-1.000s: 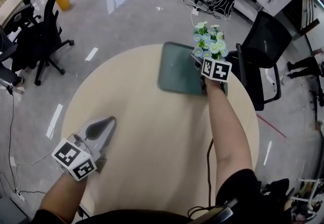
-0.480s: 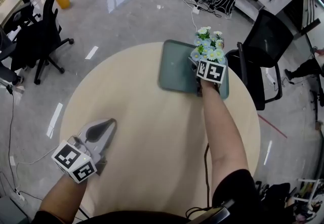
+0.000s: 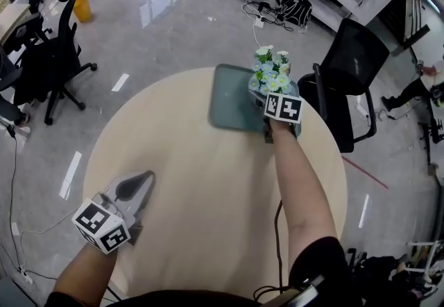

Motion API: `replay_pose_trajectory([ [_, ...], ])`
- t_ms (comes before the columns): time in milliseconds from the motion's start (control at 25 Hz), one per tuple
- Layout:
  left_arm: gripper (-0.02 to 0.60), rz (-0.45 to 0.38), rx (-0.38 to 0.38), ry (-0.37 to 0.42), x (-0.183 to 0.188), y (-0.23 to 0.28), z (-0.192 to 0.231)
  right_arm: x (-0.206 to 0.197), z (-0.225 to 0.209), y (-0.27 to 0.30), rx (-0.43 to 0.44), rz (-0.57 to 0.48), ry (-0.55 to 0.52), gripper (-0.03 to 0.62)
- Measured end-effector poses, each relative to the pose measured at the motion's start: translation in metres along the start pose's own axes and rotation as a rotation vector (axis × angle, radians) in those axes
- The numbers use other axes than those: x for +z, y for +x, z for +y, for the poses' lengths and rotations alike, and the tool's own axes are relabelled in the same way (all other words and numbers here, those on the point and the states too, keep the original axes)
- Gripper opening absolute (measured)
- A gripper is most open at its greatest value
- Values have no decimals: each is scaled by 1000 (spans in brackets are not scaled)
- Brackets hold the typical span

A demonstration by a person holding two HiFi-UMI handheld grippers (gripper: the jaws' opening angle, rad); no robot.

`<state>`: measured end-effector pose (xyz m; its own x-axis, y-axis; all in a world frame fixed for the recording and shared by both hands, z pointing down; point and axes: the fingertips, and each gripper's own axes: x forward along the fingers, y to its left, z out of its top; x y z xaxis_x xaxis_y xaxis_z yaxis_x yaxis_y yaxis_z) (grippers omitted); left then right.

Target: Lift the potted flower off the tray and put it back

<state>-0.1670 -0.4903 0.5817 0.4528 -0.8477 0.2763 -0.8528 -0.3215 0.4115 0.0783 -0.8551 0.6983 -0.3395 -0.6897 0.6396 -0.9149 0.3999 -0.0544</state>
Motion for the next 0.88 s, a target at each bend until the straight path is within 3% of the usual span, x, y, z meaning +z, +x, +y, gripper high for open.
replay_pose_trajectory([
  [200,-6,-4,-24,5,17,-23,-17,-12,7,-52,0,16,4,601],
  [560,-6,-94,-105,57,74,-73,-52,28,28,-189,-2,-113,28,563],
  [880,-6,-144,-153,73,124,-134,-87,74,69,-340,49,-296,16,386],
])
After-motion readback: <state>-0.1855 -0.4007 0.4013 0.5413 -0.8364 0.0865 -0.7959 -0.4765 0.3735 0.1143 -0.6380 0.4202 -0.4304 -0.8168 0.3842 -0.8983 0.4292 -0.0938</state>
